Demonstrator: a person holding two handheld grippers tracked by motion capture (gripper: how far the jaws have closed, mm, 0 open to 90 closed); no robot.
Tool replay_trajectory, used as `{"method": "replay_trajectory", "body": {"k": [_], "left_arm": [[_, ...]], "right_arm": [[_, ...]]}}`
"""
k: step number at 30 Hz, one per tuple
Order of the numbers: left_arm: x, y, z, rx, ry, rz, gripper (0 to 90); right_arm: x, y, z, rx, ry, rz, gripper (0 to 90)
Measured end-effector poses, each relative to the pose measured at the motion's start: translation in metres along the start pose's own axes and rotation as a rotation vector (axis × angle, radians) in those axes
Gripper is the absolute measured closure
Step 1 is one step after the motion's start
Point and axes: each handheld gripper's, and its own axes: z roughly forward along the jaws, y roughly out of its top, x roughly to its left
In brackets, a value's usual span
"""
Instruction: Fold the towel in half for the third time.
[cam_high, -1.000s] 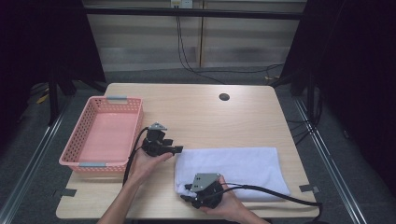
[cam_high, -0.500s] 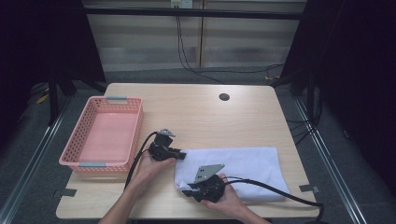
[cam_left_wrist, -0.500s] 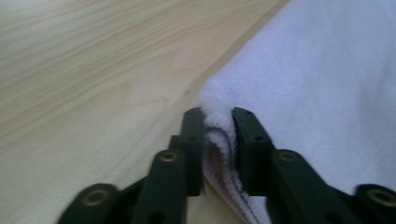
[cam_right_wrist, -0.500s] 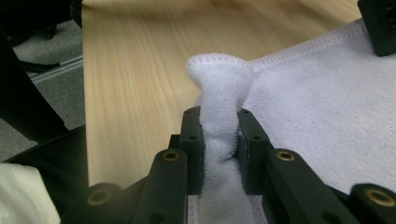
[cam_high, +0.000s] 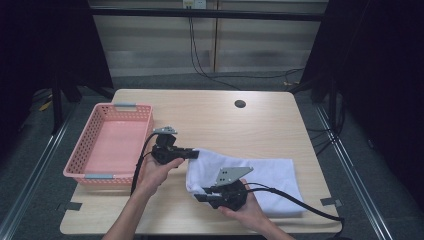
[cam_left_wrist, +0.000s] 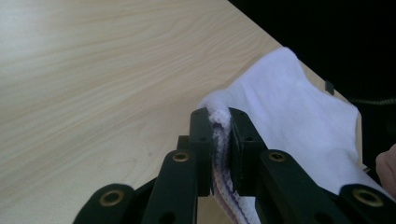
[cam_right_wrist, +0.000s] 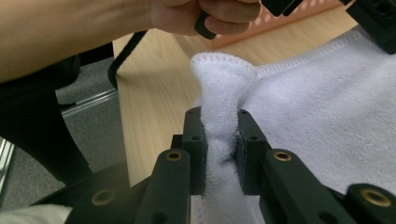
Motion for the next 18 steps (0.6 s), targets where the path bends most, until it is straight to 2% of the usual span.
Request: {"method": "replay_trajectory", "body": {"k": [5, 6, 7, 8, 10, 11, 14, 16, 18], "left_arm": [[-0.003, 0.012, -0.013, -0.011, 0.008, 0.01, 81.7], [-0.003, 0.016, -0.016, -0.011, 0.014, 0.012, 81.7], [-0.004, 0.019, -0.018, -0.012, 0.039, 0.016, 81.7], [-0.004, 0.023, -0.021, -0.012, 0.053, 0.016, 81.7], [-0.003, 0.031, -0.027, -0.02, 0.048, 0.013, 81.8], [-0.004, 0.035, -0.03, -0.016, 0.064, 0.023, 81.8], [-0.005, 0.044, -0.039, -0.028, 0.096, 0.016, 81.8], [-0.007, 0.05, -0.047, -0.039, 0.125, 0.035, 81.8], [-0.008, 0.055, -0.055, -0.061, 0.125, 0.043, 81.9]], "right_arm": [[0.006, 0.02, 0.003, -0.03, 0.012, -0.029, 78.2], [0.005, 0.024, 0.003, -0.051, 0.029, -0.012, 78.3], [0.002, 0.027, 0.002, -0.064, 0.046, 0.014, 78.4], [0.001, 0.031, 0.001, -0.072, 0.037, 0.004, 78.5], [0.001, 0.041, -0.001, -0.086, 0.03, -0.011, 78.5], [0.001, 0.046, -0.001, -0.091, 0.03, -0.013, 78.5], [-0.001, 0.063, -0.002, -0.105, 0.03, -0.035, 78.6], [-0.002, 0.072, -0.004, -0.124, 0.032, -0.037, 78.6], [-0.003, 0.079, -0.006, -0.137, 0.029, -0.043, 78.6]]}}
